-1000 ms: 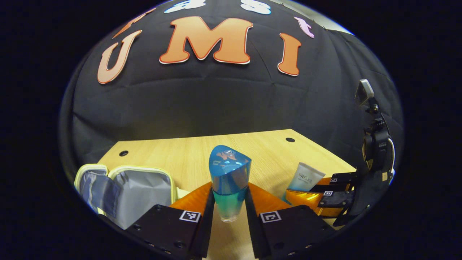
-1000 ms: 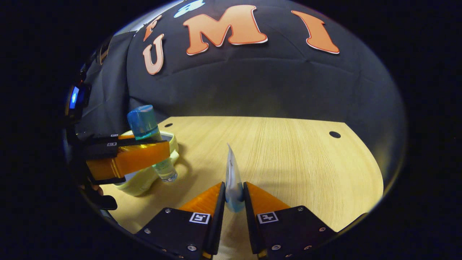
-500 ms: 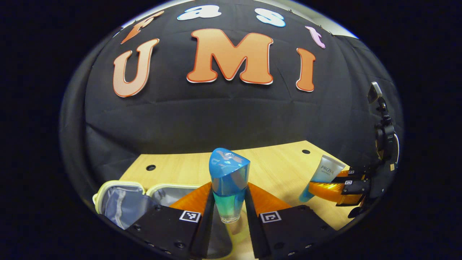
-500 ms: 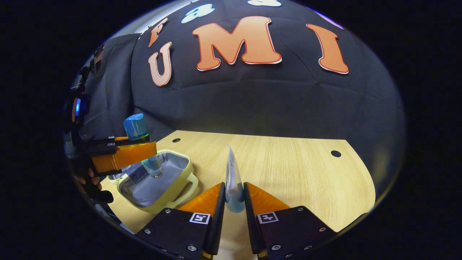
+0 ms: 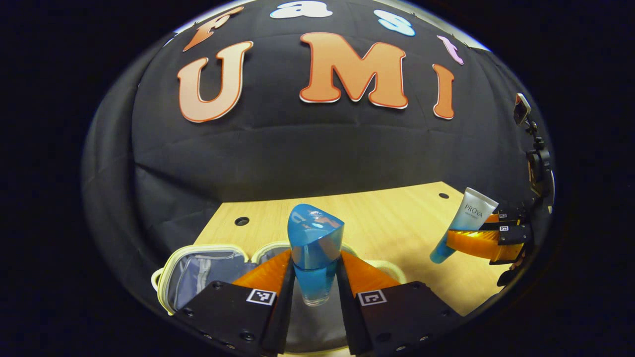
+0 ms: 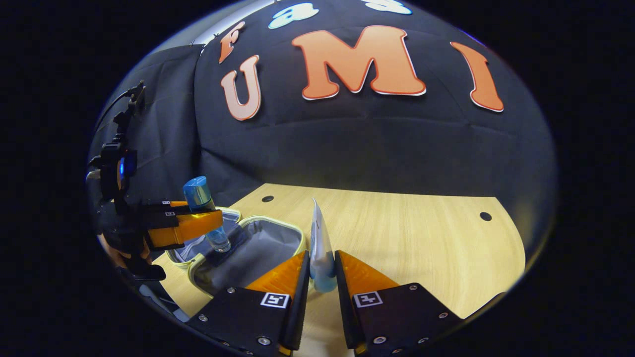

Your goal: First open the suitcase, pack the skin care products into it, and then close the suitcase.

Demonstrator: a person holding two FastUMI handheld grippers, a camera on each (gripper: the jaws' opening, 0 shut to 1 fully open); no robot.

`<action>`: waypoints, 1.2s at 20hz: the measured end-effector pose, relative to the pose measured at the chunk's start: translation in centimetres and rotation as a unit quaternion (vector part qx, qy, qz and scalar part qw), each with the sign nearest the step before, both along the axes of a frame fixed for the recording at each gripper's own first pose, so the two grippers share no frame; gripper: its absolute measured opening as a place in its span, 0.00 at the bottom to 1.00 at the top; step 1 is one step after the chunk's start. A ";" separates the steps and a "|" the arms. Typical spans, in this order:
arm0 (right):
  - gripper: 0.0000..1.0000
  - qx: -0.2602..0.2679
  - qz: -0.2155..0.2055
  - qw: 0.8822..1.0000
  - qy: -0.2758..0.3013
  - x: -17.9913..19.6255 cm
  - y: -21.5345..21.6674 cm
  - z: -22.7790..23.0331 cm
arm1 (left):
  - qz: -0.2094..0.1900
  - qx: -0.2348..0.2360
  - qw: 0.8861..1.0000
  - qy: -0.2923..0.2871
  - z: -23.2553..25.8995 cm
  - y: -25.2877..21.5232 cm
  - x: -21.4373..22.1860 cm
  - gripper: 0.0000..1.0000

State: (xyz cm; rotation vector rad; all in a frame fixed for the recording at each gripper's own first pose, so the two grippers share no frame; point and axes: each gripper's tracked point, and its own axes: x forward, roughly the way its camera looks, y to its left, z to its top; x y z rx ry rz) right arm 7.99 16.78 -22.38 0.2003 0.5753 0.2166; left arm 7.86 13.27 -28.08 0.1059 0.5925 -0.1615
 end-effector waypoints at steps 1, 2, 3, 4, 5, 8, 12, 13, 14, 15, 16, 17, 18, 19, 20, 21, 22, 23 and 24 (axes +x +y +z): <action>0.33 0.001 0.005 1.000 0.003 0.0 1.0 -0.1 | 0.002 0.000 1.000 0.008 -0.5 0.8 -0.3 0.45; 0.33 0.001 0.011 1.000 0.003 -0.1 1.9 -0.1 | 0.003 -0.002 1.000 0.015 -1.1 1.5 -0.6 0.45; 0.33 0.000 0.015 1.000 0.003 0.0 2.7 -0.2 | 0.004 -0.003 1.000 0.021 -1.7 2.1 -0.7 0.45; 0.33 -0.001 0.019 1.000 0.006 -0.1 3.3 -0.5 | 0.007 -0.003 0.999 0.033 -2.3 2.8 -1.0 0.45; 0.33 0.002 0.022 1.000 0.009 0.0 4.0 -0.6 | 0.011 -0.005 0.999 0.042 -3.0 3.4 -1.1 0.45; 0.33 0.008 0.017 1.000 0.015 0.5 5.7 -1.2 | 0.015 -0.006 0.997 0.072 -5.1 4.9 -1.5 0.45; 0.33 0.012 0.016 0.999 0.026 0.7 7.7 -1.9 | 0.013 0.004 0.993 0.113 -7.8 6.7 -1.9 0.44; 0.33 0.012 0.018 0.999 0.031 0.7 8.2 -2.3 | 0.008 0.001 0.991 0.130 -8.6 6.7 -2.3 0.46; 0.33 0.012 0.021 0.999 0.037 0.4 8.7 -2.6 | 0.002 0.000 0.989 0.145 -9.2 6.5 -2.6 0.46; 0.33 0.012 0.023 0.999 0.042 0.3 9.0 -2.8 | -0.004 -0.002 0.987 0.163 -10.0 6.4 -3.1 0.46; 0.34 0.013 0.026 0.999 0.046 0.1 9.4 -3.1 | -0.007 -0.007 0.985 0.171 -10.6 6.2 -3.2 0.46; 0.33 0.012 0.027 0.998 0.048 0.1 9.7 -3.2 | -0.009 -0.011 0.983 0.183 -11.1 6.0 -3.4 0.46; 0.33 0.014 0.029 0.998 0.052 -0.1 10.0 -3.3 | -0.010 -0.012 0.981 0.193 -11.6 5.9 -3.5 0.46; 0.33 0.014 0.028 0.998 0.054 -0.1 10.1 -3.4 | -0.013 -0.011 0.979 0.205 -12.2 5.9 -3.7 0.46; 0.33 0.016 0.031 0.998 0.056 -0.2 10.4 -3.5 | -0.016 -0.006 0.975 0.220 -12.6 5.8 -4.0 0.47; 0.33 0.015 0.031 0.998 0.060 -0.4 10.4 -3.7 | -0.024 -0.002 0.977 0.213 -12.3 5.6 -3.2 0.46; 0.33 0.015 0.032 0.997 0.062 -0.4 10.6 -3.8 | -0.030 0.007 0.975 0.218 -12.5 5.5 -2.9 0.46; 0.33 0.014 0.031 0.997 0.064 -0.3 10.6 -3.9 | -0.033 0.020 0.974 0.224 -12.7 5.6 -2.9 0.46; 0.34 0.014 0.030 0.997 0.067 -0.4 10.8 -4.1 | -0.035 0.027 0.975 0.218 -12.6 5.4 -2.2 0.46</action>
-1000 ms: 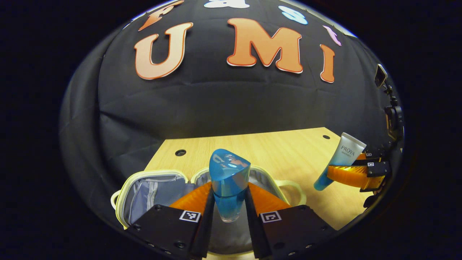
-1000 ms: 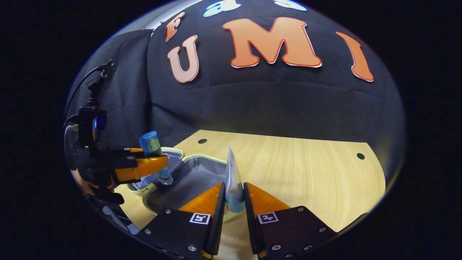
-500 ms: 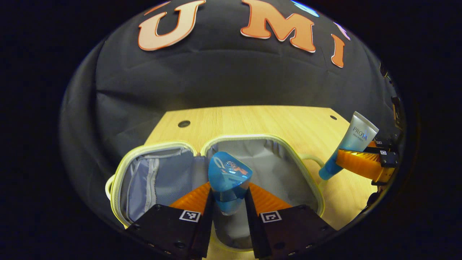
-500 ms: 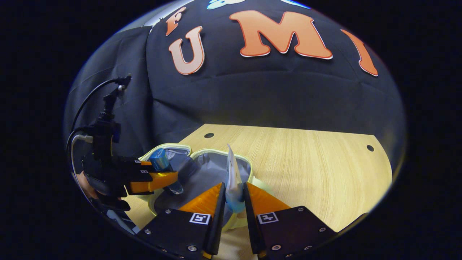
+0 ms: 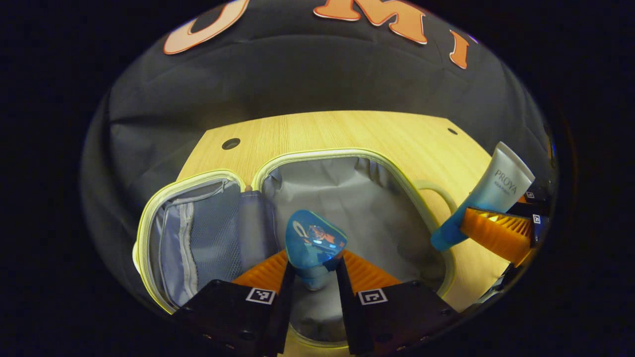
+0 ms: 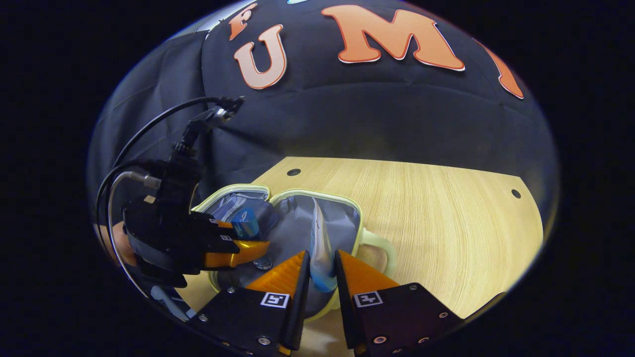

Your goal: First open the suitcase, pack the skin care products into it, and then close the suitcase.

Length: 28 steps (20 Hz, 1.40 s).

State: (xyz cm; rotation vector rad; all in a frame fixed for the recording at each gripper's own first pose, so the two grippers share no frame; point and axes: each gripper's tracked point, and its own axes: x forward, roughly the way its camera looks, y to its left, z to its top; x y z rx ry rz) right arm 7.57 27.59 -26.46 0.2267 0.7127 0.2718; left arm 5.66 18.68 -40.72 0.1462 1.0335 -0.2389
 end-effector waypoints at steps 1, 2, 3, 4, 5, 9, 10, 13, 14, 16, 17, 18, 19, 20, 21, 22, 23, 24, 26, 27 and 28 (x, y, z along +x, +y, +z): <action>0.33 0.001 -0.002 1.000 0.003 0.1 0.1 -0.1 | -0.005 0.009 1.000 0.004 -0.4 0.0 0.4 0.46; 0.33 0.001 -0.004 1.000 0.007 0.3 0.2 -0.3 | -0.008 0.014 1.000 -0.001 -0.6 -0.2 1.2 0.46; 0.33 0.002 -0.006 1.000 0.010 0.5 0.2 -0.5 | -0.011 0.019 1.000 -0.001 -1.0 -0.3 1.6 0.46; 0.33 0.001 -0.008 1.000 0.013 0.6 0.1 -0.7 | -0.013 0.026 1.000 -0.001 -1.3 -0.3 2.2 0.47; 0.33 0.002 -0.008 1.000 0.017 0.7 0.2 -0.9 | -0.012 0.035 0.999 0.002 -1.8 -0.2 2.5 0.46; 0.33 0.007 -0.013 0.999 0.031 1.2 0.4 -1.8 | -0.007 0.050 0.998 0.025 -3.7 0.2 3.2 0.45; 0.33 0.009 -0.015 0.999 0.035 1.4 0.5 -2.0 | -0.006 0.050 0.998 0.031 -4.1 0.3 3.1 0.46; 0.33 0.005 -0.007 0.999 0.053 1.2 0.8 -2.9 | -0.001 0.059 0.997 0.042 -5.1 0.5 3.1 0.46; 0.33 -0.002 -0.006 0.998 0.061 1.2 0.8 -3.3 | 0.000 0.064 0.997 0.046 -5.2 0.5 3.1 0.46; 0.33 -0.005 -0.007 0.997 0.079 1.1 0.9 -4.1 | 0.000 0.076 0.996 0.055 -5.8 0.7 3.1 0.46; 0.33 -0.005 -0.009 0.996 0.085 1.1 0.9 -4.2 | 0.003 0.072 0.996 0.052 -5.9 0.5 3.2 0.51; 0.33 -0.003 -0.011 0.996 0.088 1.1 0.8 -4.5 | 0.004 0.070 0.996 0.052 -5.8 0.4 3.3 0.47; 0.33 -0.001 -0.012 0.996 0.091 1.1 0.8 -4.5 | 0.004 0.065 0.997 0.048 -5.6 0.3 3.3 0.47; 0.33 0.002 -0.011 0.996 0.094 1.4 0.8 -4.9 | 0.005 0.060 0.997 0.042 -5.2 0.2 3.4 0.53; 0.33 0.001 -0.010 0.995 0.096 1.6 0.8 -5.4 | 0.004 0.058 0.998 0.034 -4.9 0.3 3.6 0.51; 0.33 0.003 -0.009 0.995 0.099 1.7 1.0 -5.5 | 0.003 0.053 0.998 0.028 -4.2 0.0 3.6 0.55; 0.33 0.004 -0.008 0.995 0.103 1.9 1.4 -5.5 | 0.002 0.059 0.998 0.021 -3.8 0.4 3.7 0.59; 0.33 0.006 -0.006 0.994 0.108 1.8 1.7 -5.4 | 0.004 0.063 0.998 0.012 -3.2 0.8 3.9 0.57; 0.33 0.009 -0.002 0.993 0.117 2.1 2.4 -5.9 | 0.010 0.063 0.998 -0.017 -1.7 1.4 4.3 0.63; 0.33 0.009 0.000 0.993 0.121 2.2 2.8 -6.2 | 0.010 0.066 0.997 -0.028 -0.8 2.0 4.3 0.65; 0.33 0.009 0.001 0.992 0.125 2.2 3.1 -6.5 | 0.012 0.072 0.997 -0.037 -0.1 2.8 4.3 0.66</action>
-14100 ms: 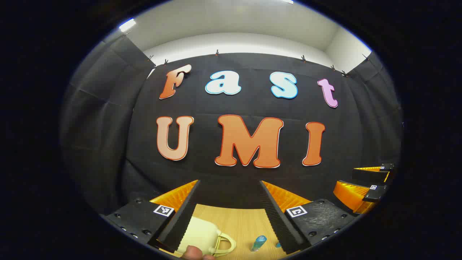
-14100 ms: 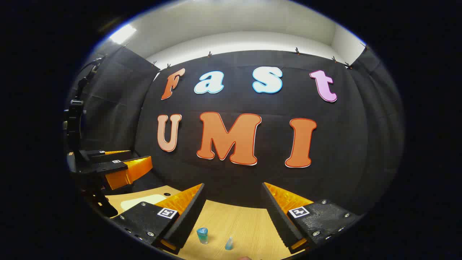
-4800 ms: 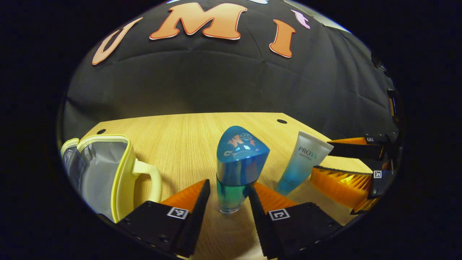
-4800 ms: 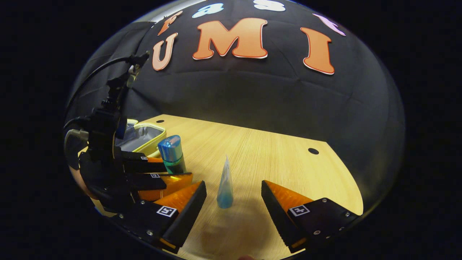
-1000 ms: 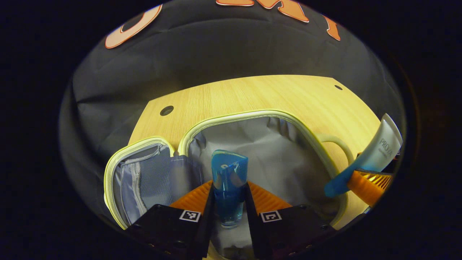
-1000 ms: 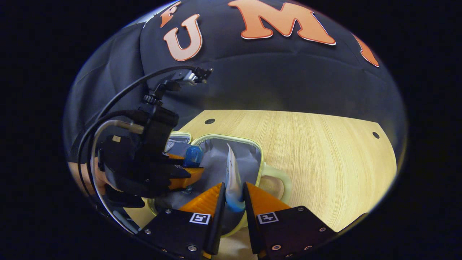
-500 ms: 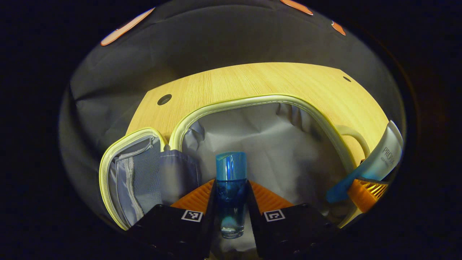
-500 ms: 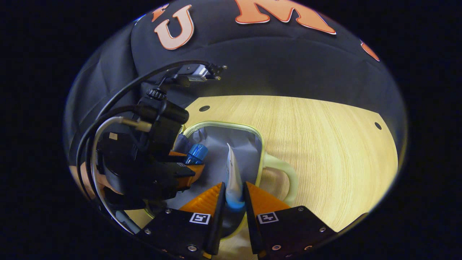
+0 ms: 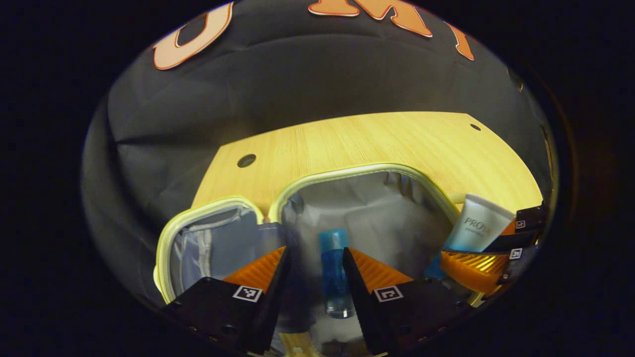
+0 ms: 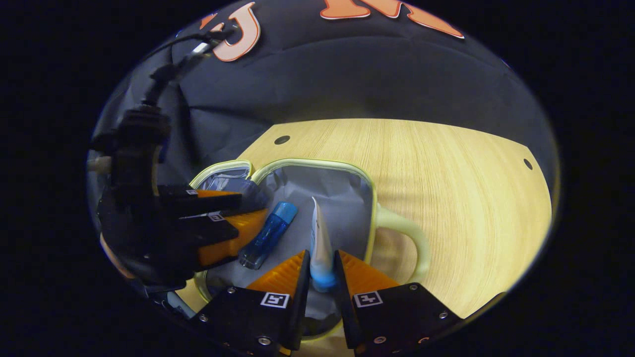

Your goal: First open the suitcase, pack the skin care products into it, and then close the suitcase.

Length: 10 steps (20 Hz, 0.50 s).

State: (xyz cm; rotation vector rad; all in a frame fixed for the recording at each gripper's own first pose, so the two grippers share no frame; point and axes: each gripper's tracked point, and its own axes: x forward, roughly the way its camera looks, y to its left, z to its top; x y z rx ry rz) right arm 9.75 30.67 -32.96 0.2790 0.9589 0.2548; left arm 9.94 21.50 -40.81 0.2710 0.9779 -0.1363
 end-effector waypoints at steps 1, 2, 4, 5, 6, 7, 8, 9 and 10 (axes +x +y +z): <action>0.33 -0.004 0.000 1.000 0.009 0.0 0.1 -0.4 | 0.006 0.008 1.000 -0.009 0.7 0.9 -0.1 0.67; 0.33 -0.005 -0.001 1.000 0.013 0.2 0.4 -0.5 | 0.014 0.010 1.000 -0.014 1.0 1.7 -0.3 0.73; 0.33 -0.005 -0.002 1.000 0.028 0.5 0.8 -1.3 | 0.035 0.020 0.999 -0.022 1.9 3.8 -0.9 0.78; 0.33 -0.005 0.000 0.999 0.038 0.5 0.9 -1.5 | 0.046 0.022 0.998 -0.026 2.3 4.7 -1.2 0.78; 0.33 0.000 -0.003 0.999 0.043 0.8 0.9 -1.4 | 0.058 0.022 0.998 -0.031 2.7 5.6 -1.5 0.78; 0.33 0.000 -0.007 0.998 0.055 0.8 0.6 -1.3 | 0.069 0.021 0.997 -0.034 3.2 6.4 -2.0 0.75; 0.33 -0.005 -0.011 0.998 0.069 0.9 0.6 -1.8 | 0.082 0.019 0.996 -0.039 3.6 7.0 -2.3 0.78; 0.33 -0.011 -0.015 0.996 0.084 0.8 0.4 -2.2 | 0.093 0.017 0.995 -0.043 4.1 7.9 -2.7 0.78; 0.33 -0.006 -0.018 0.996 0.088 1.0 0.8 -2.5 | 0.104 0.018 0.993 -0.045 4.5 8.7 -3.0 0.78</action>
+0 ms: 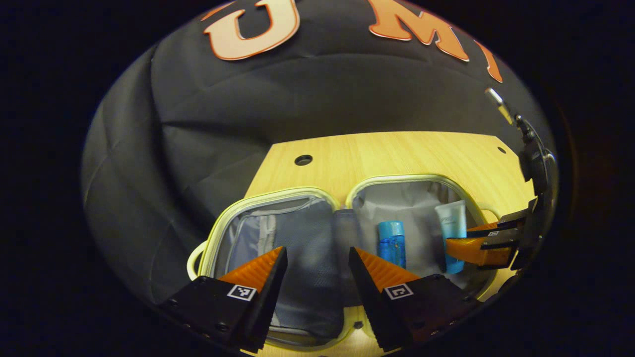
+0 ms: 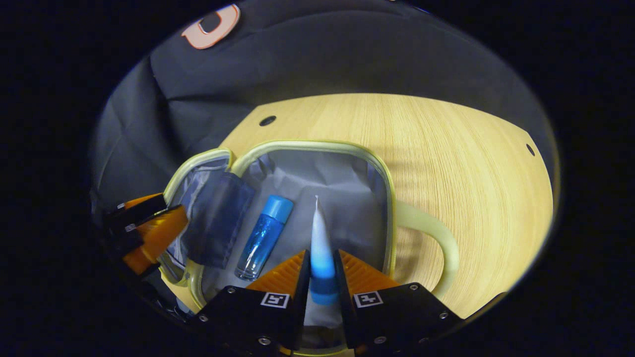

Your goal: First open the suitcase, pack the skin care products into it, and then close the suitcase.

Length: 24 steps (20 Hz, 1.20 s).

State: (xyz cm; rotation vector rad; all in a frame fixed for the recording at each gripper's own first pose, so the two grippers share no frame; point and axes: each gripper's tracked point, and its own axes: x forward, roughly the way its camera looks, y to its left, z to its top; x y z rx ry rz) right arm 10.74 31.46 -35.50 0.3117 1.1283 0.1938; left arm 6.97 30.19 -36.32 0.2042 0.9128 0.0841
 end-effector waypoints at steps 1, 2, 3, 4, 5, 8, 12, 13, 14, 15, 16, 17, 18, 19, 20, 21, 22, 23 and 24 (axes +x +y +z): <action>0.33 -0.001 -0.005 1.000 0.005 0.0 -0.1 0.0 | 0.009 -0.001 1.000 -0.004 0.3 0.7 -0.4 0.78; 0.33 -0.001 -0.005 1.000 0.007 0.0 -0.3 -0.1 | 0.018 -0.002 1.000 -0.007 0.8 1.2 -0.8 0.78; 0.33 -0.001 -0.005 1.000 0.011 -0.2 -0.5 0.0 | 0.027 -0.004 1.000 -0.013 1.3 1.5 -1.2 0.75; 0.33 0.001 -0.006 1.000 0.012 -0.3 -0.6 0.1 | 0.035 -0.008 0.999 -0.018 1.8 1.9 -1.6 0.78; 0.34 0.007 -0.007 1.000 0.013 -0.3 -0.4 0.4 | 0.041 -0.013 0.999 -0.026 2.0 2.3 -1.6 0.78; 0.54 0.033 0.004 0.999 0.003 -0.6 1.1 1.2 | 0.051 -0.026 0.997 -0.047 2.5 2.5 -1.4 0.78; 0.81 0.019 0.018 0.999 -0.044 -1.0 0.2 3.5 | 0.047 -0.044 0.995 -0.075 5.4 -0.3 -1.4 0.81; 0.83 0.015 0.019 0.998 -0.060 -0.9 -0.4 4.1 | 0.045 -0.050 0.994 -0.084 6.1 -1.1 -1.1 0.81; 0.87 0.011 0.018 0.997 -0.075 -1.0 -1.1 4.9 | 0.043 -0.054 0.993 -0.095 6.8 -1.9 -0.9 0.81; 0.89 0.007 0.015 0.996 -0.086 -1.1 -2.1 5.6 | 0.044 -0.055 0.992 -0.108 7.4 -2.3 -0.7 0.82; 0.90 0.007 0.009 0.995 -0.099 -1.3 -3.1 6.6 | 0.044 -0.064 0.990 -0.119 8.3 -3.2 -0.4 0.84; 0.92 0.006 0.002 0.993 -0.117 -1.2 -4.2 7.9 | 0.043 -0.075 0.988 -0.126 9.0 -4.5 -0.6 0.85; 0.94 0.001 -0.006 0.990 -0.138 -1.0 -5.5 9.1 | 0.041 -0.085 0.986 -0.136 9.8 -5.5 -0.4 0.87; 0.94 -0.004 -0.013 0.987 -0.159 -0.8 -6.9 10.4 | 0.037 -0.089 0.984 -0.148 10.6 -6.4 -0.1 0.87; 0.94 -0.010 -0.022 0.983 -0.180 -0.7 -8.1 11.7 | 0.030 -0.091 0.983 -0.159 11.4 -7.3 0.1 0.89; 0.94 -0.018 -0.030 0.979 -0.202 -0.5 -9.4 13.1 | 0.024 -0.093 0.980 -0.173 11.9 -8.7 0.7 0.91; 0.95 -0.029 -0.038 0.973 -0.226 -0.4 -10.9 14.5 | 0.016 -0.094 0.978 -0.185 13.0 -9.8 0.9 0.94; 0.94 -0.043 -0.044 0.966 -0.251 -0.2 -12.4 16.0 | 0.011 -0.096 0.975 -0.198 14.2 -10.8 0.8 0.95; 0.94 -0.056 -0.050 0.958 -0.276 -0.1 -13.6 17.3 | 0.005 -0.101 0.972 -0.214 15.4 -12.1 1.1 0.95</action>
